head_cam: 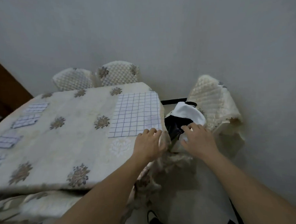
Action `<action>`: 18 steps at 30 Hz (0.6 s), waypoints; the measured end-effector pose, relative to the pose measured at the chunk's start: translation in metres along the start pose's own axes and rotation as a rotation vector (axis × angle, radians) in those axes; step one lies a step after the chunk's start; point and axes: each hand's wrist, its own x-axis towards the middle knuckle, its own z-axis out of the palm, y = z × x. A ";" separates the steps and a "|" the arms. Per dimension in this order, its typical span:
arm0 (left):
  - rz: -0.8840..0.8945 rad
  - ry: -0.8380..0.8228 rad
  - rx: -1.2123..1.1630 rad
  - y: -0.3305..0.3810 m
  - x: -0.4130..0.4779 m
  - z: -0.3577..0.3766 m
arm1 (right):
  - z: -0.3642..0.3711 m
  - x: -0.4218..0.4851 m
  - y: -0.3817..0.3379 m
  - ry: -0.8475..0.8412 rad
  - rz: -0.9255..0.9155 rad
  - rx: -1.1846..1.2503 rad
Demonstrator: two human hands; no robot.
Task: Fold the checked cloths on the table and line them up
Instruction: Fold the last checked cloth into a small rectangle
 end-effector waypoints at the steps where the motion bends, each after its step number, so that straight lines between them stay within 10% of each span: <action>1: -0.032 -0.009 -0.002 -0.011 0.001 0.003 | 0.004 0.010 -0.006 0.009 -0.039 0.003; 18: -0.268 -0.079 -0.099 -0.193 0.081 0.073 | 0.098 0.186 -0.090 -0.132 -0.264 -0.074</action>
